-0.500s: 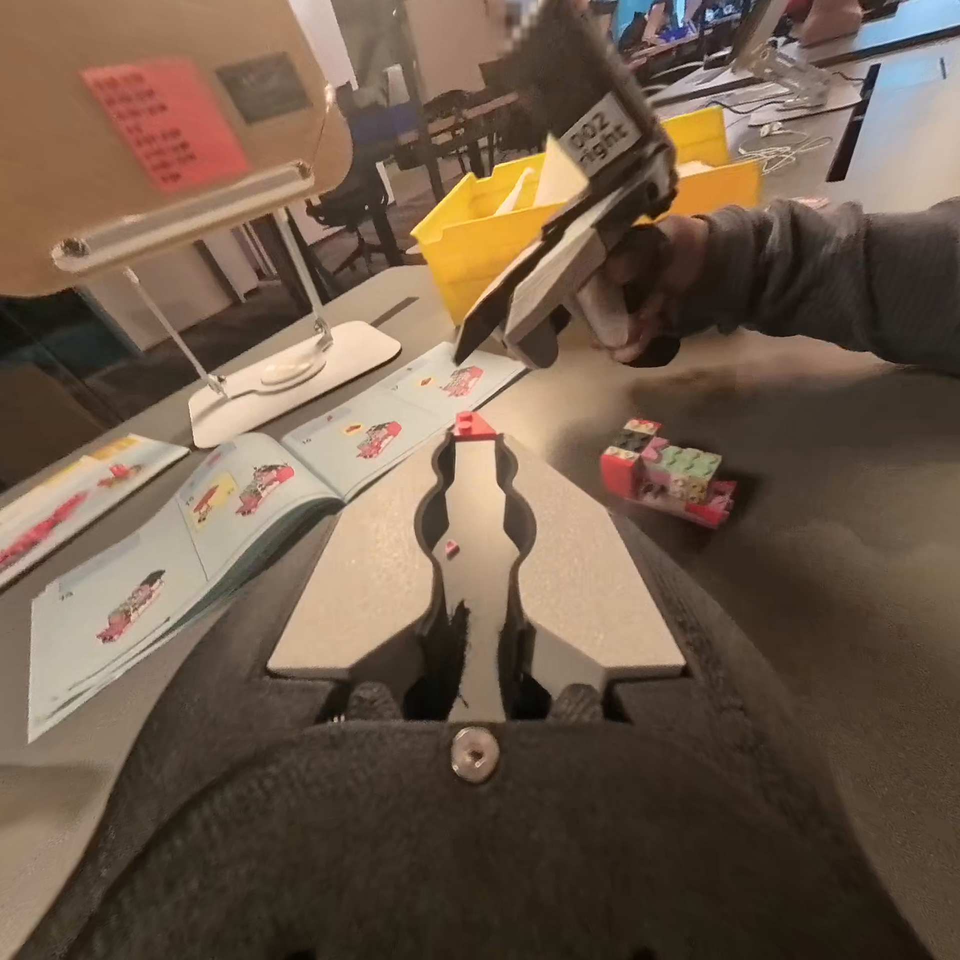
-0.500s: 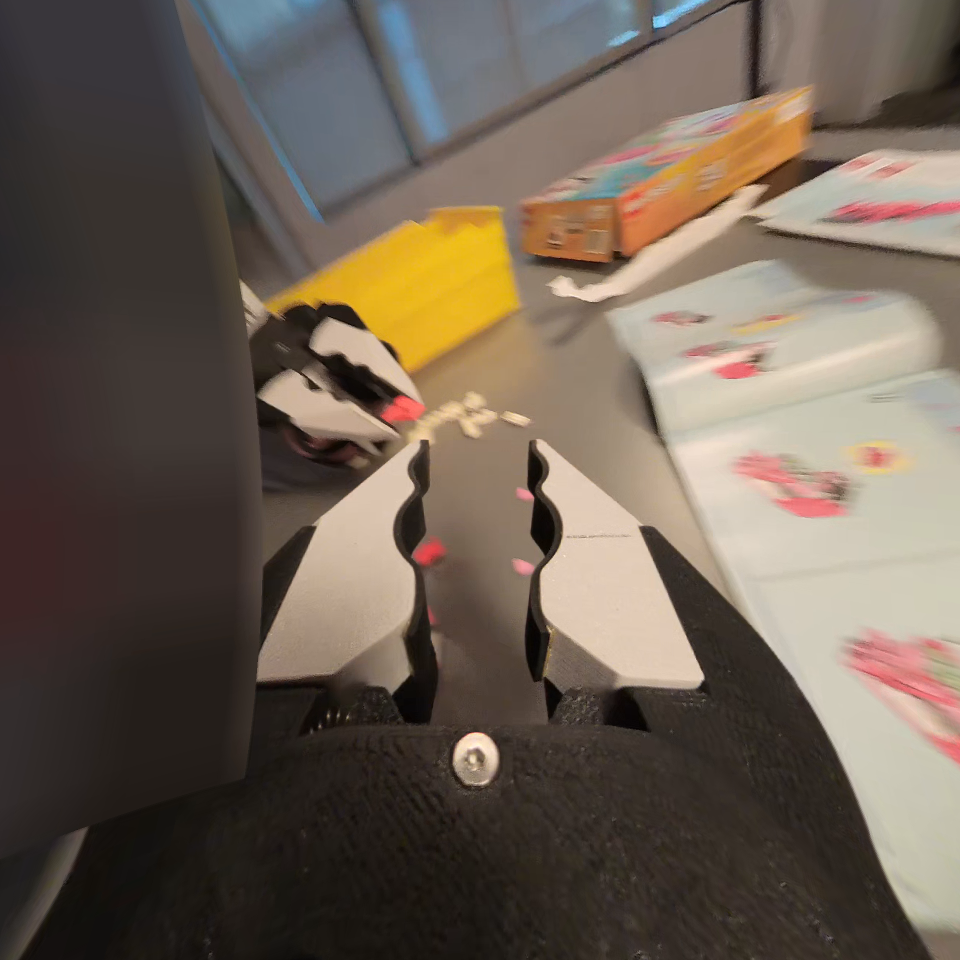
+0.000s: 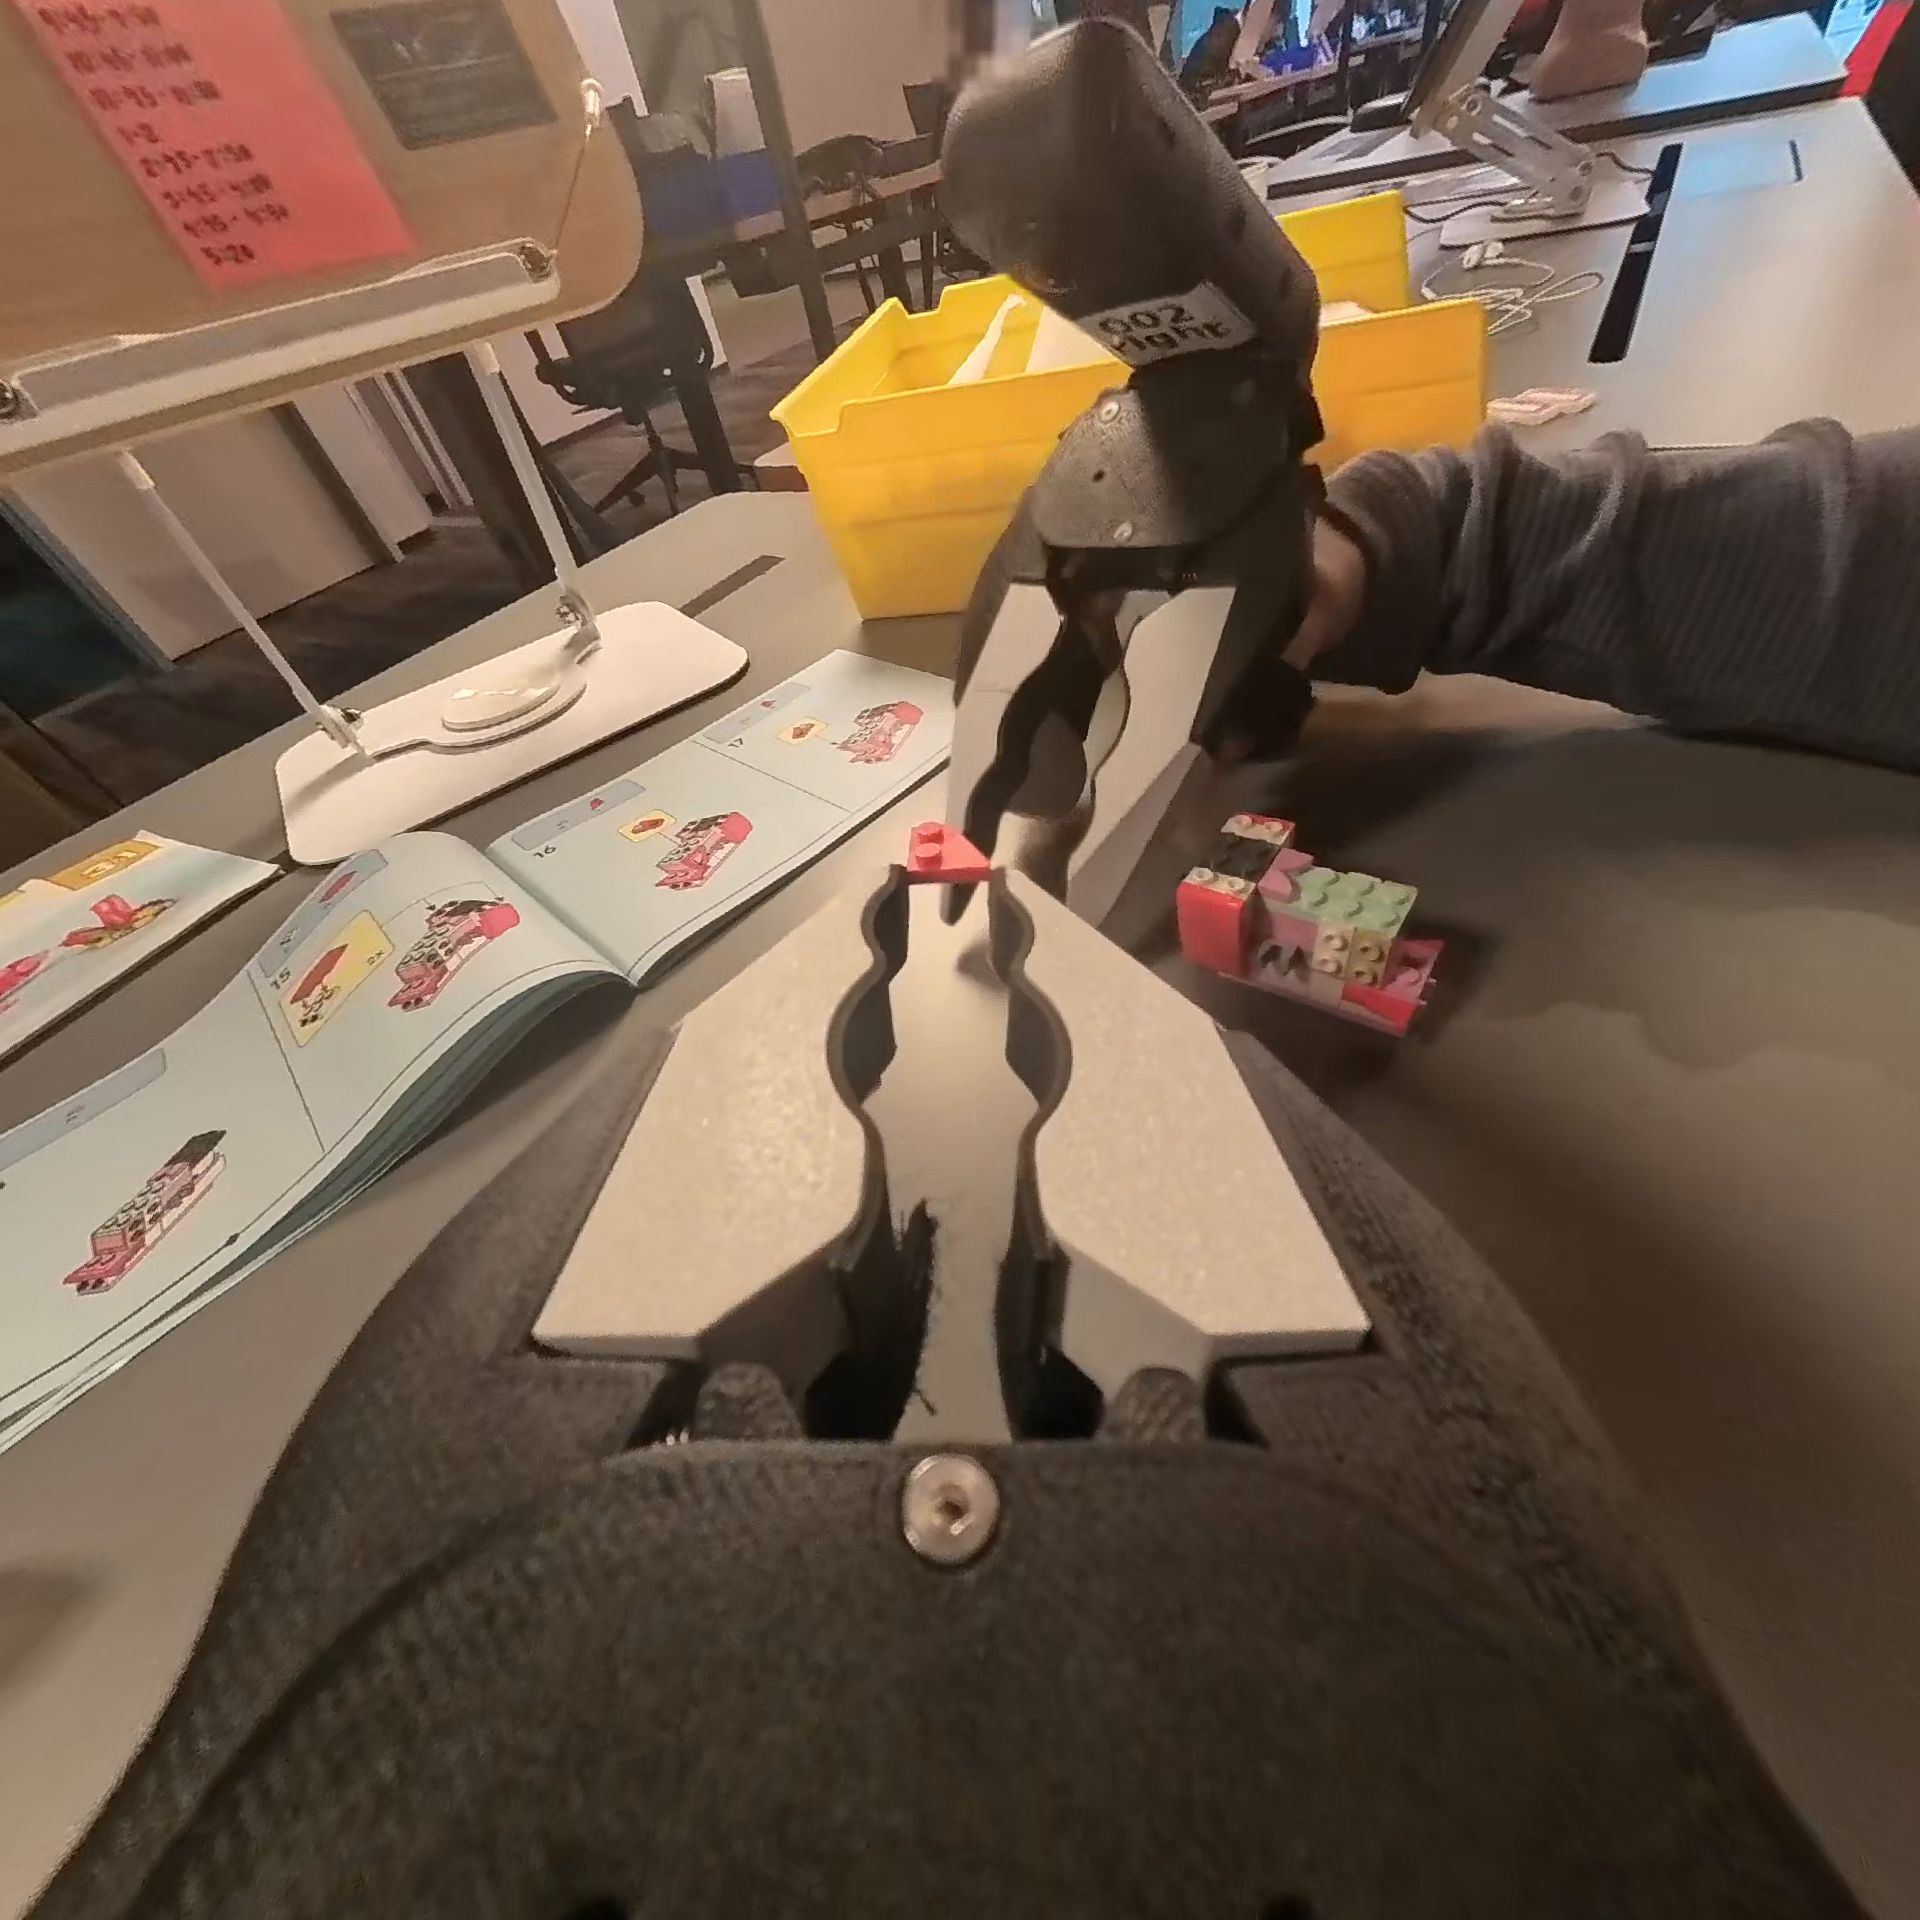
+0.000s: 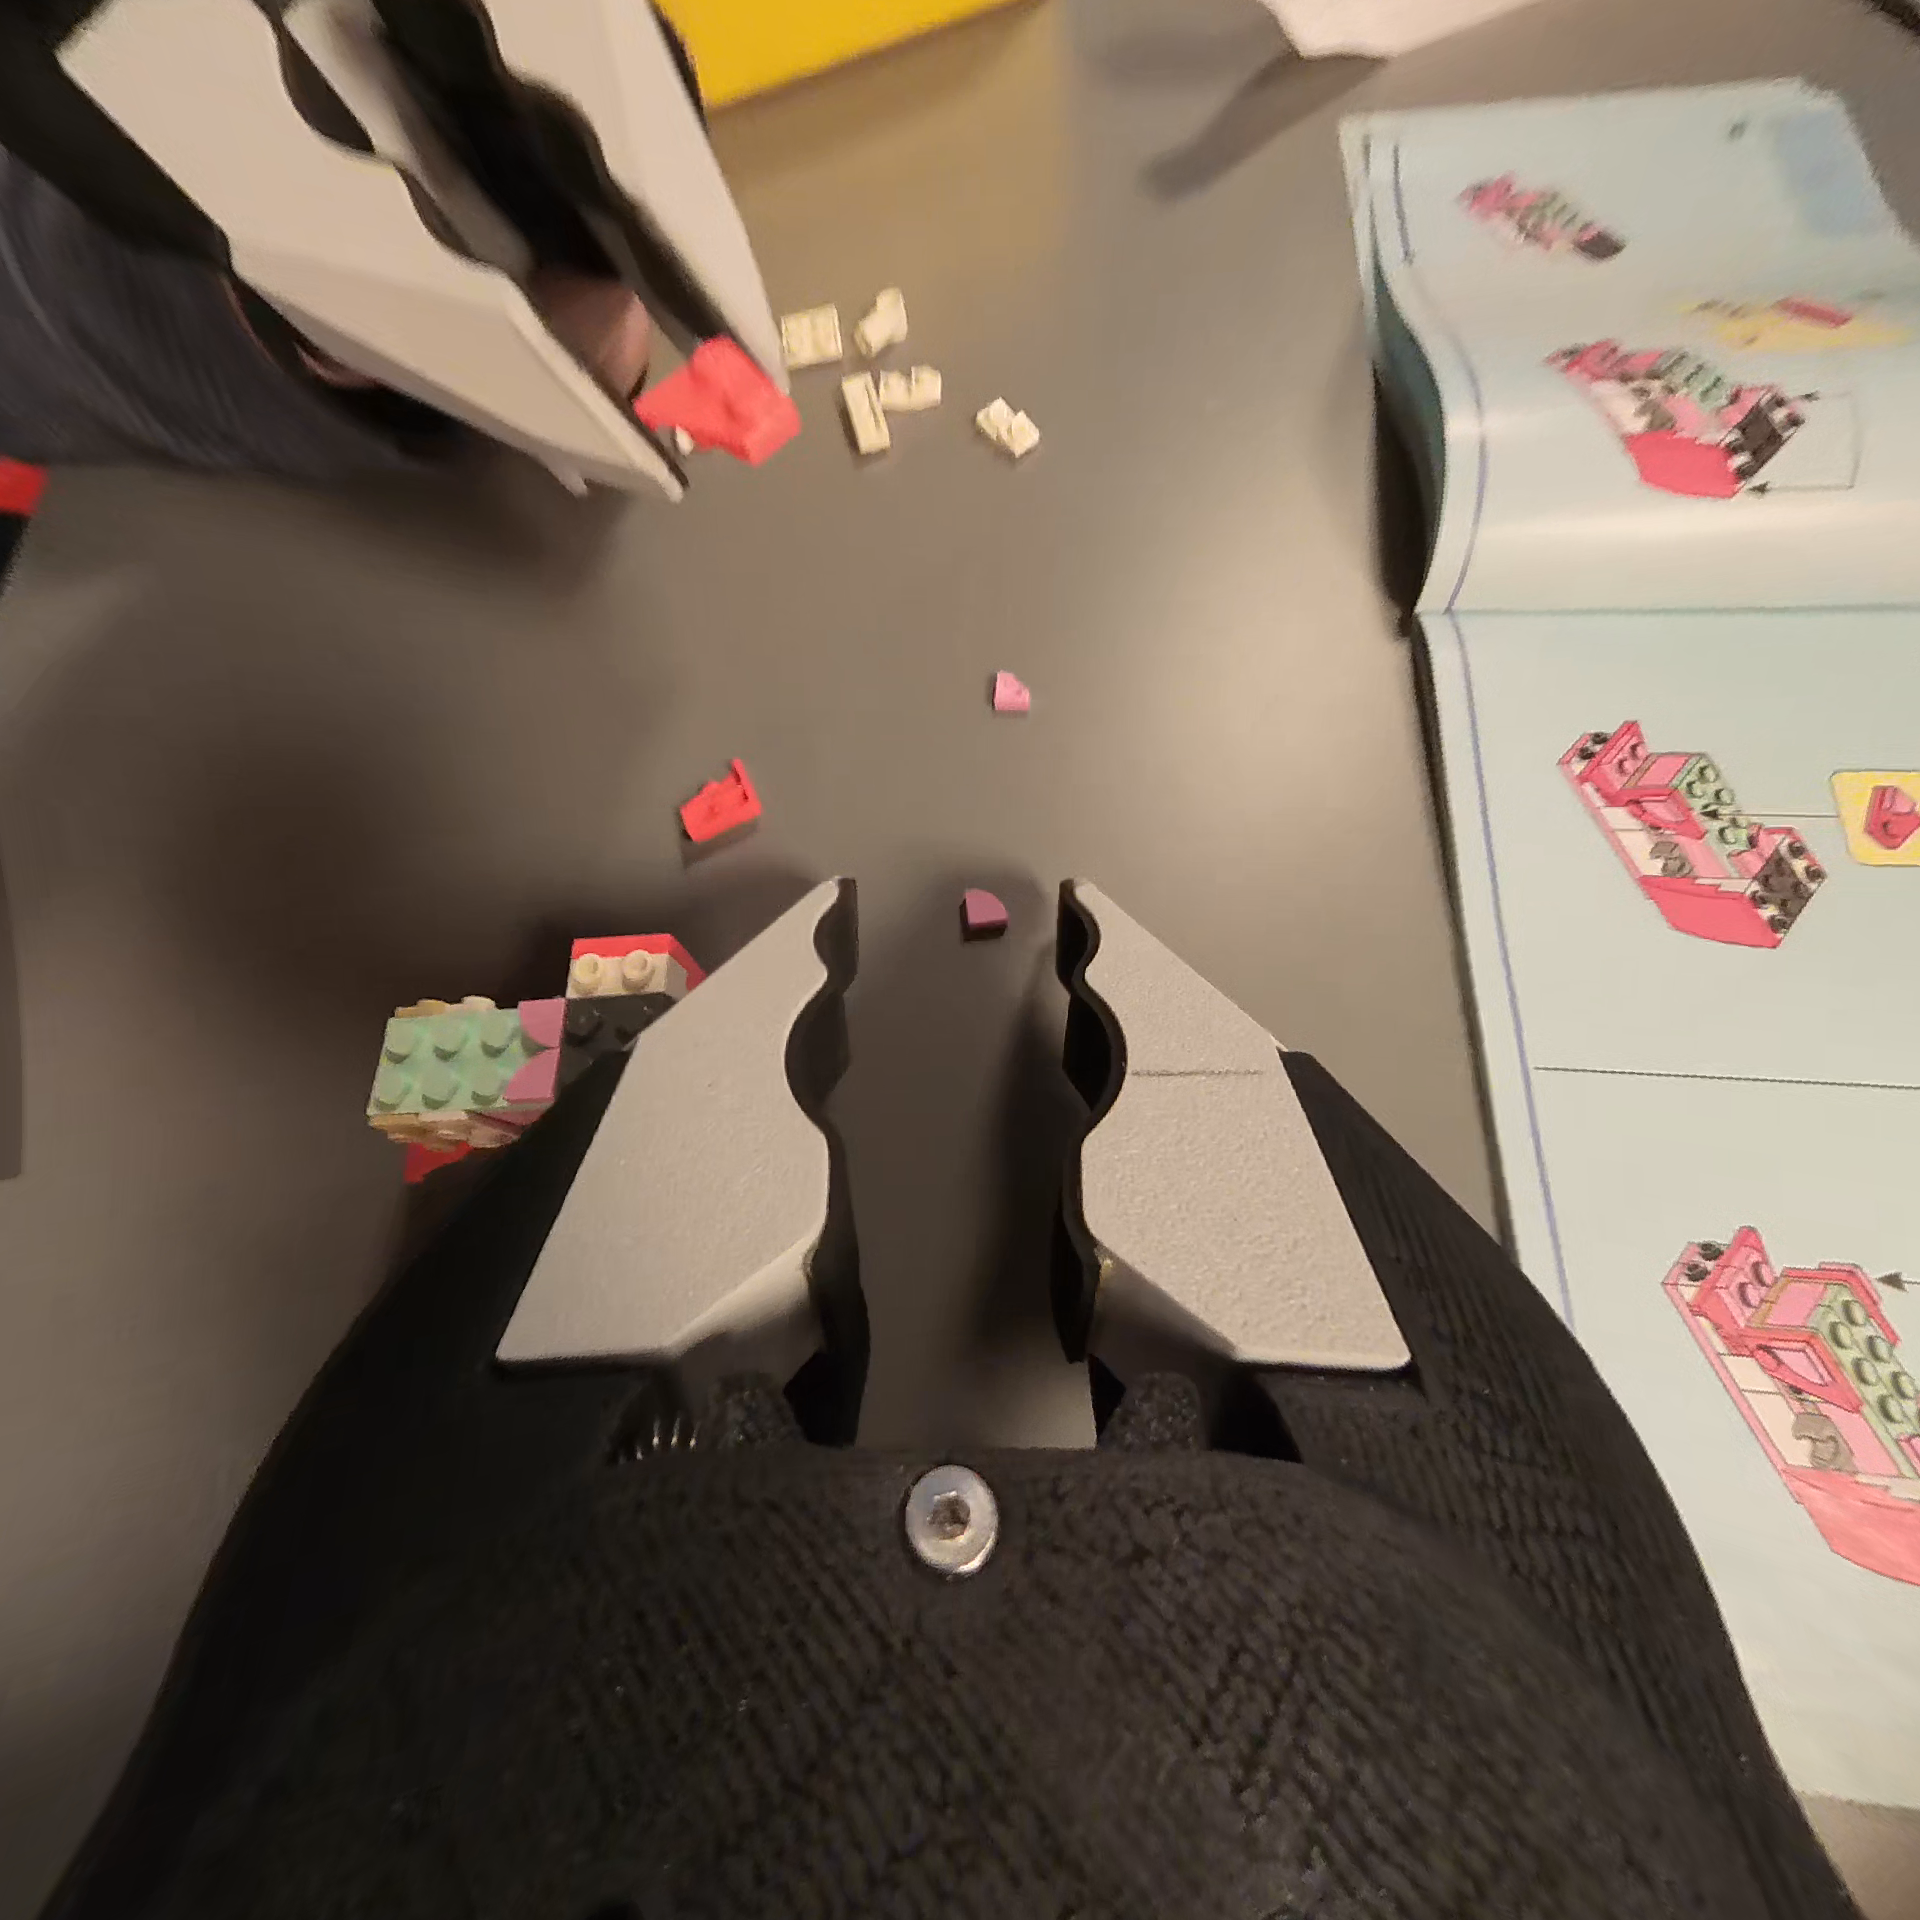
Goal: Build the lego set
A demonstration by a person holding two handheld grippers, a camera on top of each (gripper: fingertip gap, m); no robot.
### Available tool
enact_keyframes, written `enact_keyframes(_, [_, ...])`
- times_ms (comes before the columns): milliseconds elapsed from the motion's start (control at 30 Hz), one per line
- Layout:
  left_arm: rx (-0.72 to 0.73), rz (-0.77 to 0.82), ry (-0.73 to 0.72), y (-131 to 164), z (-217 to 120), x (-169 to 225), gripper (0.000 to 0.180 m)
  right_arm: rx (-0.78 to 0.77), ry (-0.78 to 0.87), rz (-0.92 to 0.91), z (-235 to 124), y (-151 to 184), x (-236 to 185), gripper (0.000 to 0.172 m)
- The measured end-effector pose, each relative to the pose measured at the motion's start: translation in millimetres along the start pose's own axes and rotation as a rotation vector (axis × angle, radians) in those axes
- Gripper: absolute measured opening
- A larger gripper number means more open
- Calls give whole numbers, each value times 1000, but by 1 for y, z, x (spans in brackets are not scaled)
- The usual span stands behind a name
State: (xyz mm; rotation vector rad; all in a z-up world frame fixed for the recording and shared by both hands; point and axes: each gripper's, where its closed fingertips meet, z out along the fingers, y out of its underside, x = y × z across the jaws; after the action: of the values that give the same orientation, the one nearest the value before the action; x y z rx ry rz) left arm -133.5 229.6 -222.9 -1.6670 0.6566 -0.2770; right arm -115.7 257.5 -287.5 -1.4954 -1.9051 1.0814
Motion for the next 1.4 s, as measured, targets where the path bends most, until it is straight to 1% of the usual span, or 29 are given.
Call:
enact_keyframes(200, [-7,6,-2,1,1,0,15,-44,2,-13,2,7,-1,36])
enact_keyframes(333, [-10,9,2,1,1,1,15,-48,-1,-25,3,7,-2,32])
enact_keyframes(667, [-21,12,8,3,2,3,15,-56,-7,-53,3,8,-4,29])
enact_keyframes(833, [-23,10,9,3,2,2,15,-56,-27,-48,2,9,-7,24])
enact_keyframes(1400, [-28,17,9,4,2,3,15,-55,-40,-42,0,9,-7,23])
